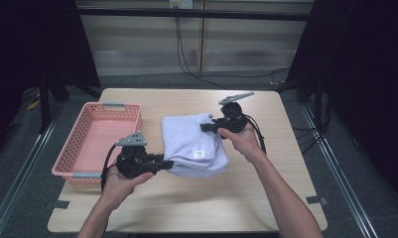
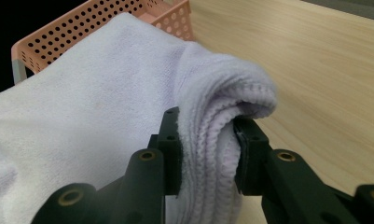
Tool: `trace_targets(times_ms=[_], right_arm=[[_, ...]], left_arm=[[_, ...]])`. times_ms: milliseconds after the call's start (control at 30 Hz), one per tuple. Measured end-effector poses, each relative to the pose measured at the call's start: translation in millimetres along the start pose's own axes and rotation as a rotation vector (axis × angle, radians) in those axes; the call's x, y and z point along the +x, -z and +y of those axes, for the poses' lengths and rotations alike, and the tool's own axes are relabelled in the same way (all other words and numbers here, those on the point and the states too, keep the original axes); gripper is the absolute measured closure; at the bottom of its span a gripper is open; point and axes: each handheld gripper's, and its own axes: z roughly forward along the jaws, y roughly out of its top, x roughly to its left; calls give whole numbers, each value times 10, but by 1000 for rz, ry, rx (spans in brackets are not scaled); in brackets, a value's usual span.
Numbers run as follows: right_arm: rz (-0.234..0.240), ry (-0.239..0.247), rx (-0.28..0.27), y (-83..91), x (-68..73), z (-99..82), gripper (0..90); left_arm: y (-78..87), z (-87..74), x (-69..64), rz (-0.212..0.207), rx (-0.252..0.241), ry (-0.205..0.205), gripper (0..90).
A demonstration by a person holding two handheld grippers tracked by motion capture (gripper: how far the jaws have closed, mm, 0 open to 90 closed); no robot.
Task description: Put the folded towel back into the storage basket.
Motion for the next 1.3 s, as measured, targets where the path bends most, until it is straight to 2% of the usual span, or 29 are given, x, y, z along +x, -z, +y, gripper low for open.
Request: trace_targets(times_ms=[133,267,400,467,500,667,800,1067,1300], right_arm=[[3,26,2,-63,54,157,685],[11,34,-9,-112,110,293,685],[23,42,-10,-186,173,412,685],[28,48,-7,-229,201,468,685],[39,47,-8,-249,216,496,685],[58,80,6,-360,300,648,685],[62,99,19,-494,382,768,685],[78,91,14,-655,544,972,685],[81,112,31,-811,724,1118,685]], left_arm=[[99,16,69,10,-15,11,690],[241,30,142,28,-38,17,689],[365,46,189,47,-39,19,690],[427,44,222,45,-56,34,690],[458,30,240,34,-68,47,690],[592,-46,307,79,-68,63,691],[722,-52,356,92,-87,72,691],[1020,-90,486,125,-130,96,693],[1253,-155,596,149,-153,114,694]])
